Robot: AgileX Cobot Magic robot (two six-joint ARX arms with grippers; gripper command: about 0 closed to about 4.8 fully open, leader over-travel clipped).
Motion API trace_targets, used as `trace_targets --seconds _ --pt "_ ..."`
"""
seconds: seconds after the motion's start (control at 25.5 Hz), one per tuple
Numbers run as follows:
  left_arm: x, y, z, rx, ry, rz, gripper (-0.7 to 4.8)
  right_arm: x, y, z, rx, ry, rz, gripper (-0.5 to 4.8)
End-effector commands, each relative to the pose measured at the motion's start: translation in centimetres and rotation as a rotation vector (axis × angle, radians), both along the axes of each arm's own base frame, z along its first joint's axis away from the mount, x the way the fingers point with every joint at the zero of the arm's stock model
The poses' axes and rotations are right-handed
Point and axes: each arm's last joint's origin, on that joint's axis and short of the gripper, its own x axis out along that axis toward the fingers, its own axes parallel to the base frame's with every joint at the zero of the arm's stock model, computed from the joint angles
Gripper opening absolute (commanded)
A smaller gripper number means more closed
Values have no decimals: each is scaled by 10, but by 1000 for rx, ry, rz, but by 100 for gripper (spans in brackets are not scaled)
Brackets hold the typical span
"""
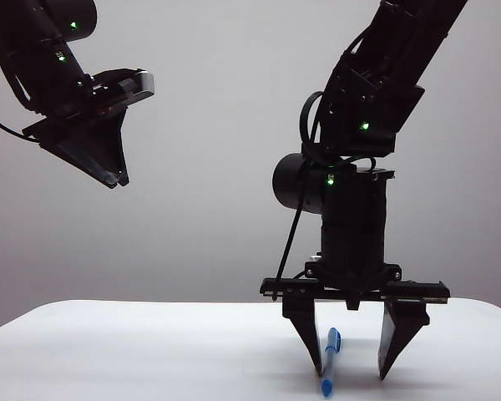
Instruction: Pick up the pen and remove the cap.
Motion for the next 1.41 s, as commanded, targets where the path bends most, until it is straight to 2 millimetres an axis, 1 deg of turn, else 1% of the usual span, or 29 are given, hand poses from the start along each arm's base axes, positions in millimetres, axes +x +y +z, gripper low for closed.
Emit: trace_targets --seconds 0.04,0.16,0.24,0.27,0.35,0.43,0.59,0.75,0.86,0.94,0.98,1.02,1.06,1.1,1.18,1.22,1.26,1.3,1.34,1.37,1.41 --pt "1 0 3 -9 -13 -4 102 0 0 -3 -8 -11 -12 241" --pt "1 0 3 -12 -19 -5 102 1 0 -2 -4 -20 -13 171" --pt "1 0 3 -15 -23 -6 102 1 0 -2 -3 -20 -13 111" --pt "2 0 4 -15 -24 -5 102 1 0 -2 -9 -22 -14 69" --pt "2 0 4 -16 -28 -5 102 1 0 -2 -19 -26 -5 15" --pt "2 0 4 -17 -32 -5 102 1 0 -2 -22 -26 15 2" --pt "3 -1 5 -37 -40 -16 102 1 -2 0 -36 -18 80 -1" --pt "3 -2 6 -85 -37 -39 103 4 -5 14 -3 -31 183 -1" --pt "4 -3 8 -157 -32 -50 106 3 -11 37 15 -74 234 -1" --pt "6 -4 10 -225 -38 -62 133 3 -15 59 30 -134 273 -1" --pt "7 -4 12 -255 -40 -62 134 2 -17 70 42 -164 286 -1" --pt "10 -2 14 -316 -44 -66 134 -1 -22 95 80 -235 316 -1" --pt "11 0 16 -354 -48 -76 135 -3 -24 109 126 -263 343 -1" --pt "12 0 18 -392 -53 -95 139 -5 -26 117 155 -277 361 -1" --pt "15 1 23 -488 -72 -159 182 -14 -30 142 221 -331 398 -1" --pt "17 3 28 -593 -80 -213 223 -21 -33 161 257 -385 407 -1" --pt "18 3 31 -635 -80 -231 241 -26 -35 173 285 -422 416 -1" --pt "19 3 36 -710 -67 -272 310 -34 -38 191 354 -475 443 -1" --pt "19 3 37 -747 -55 -306 366 -40 -41 203 391 -509 459 -1" --pt "18 2 40 -786 -47 -346 428 -50 -45 220 434 -562 480 -1" --pt "19 2 41 -795 -52 -352 434 -56 -48 230 455 -599 491 -1"
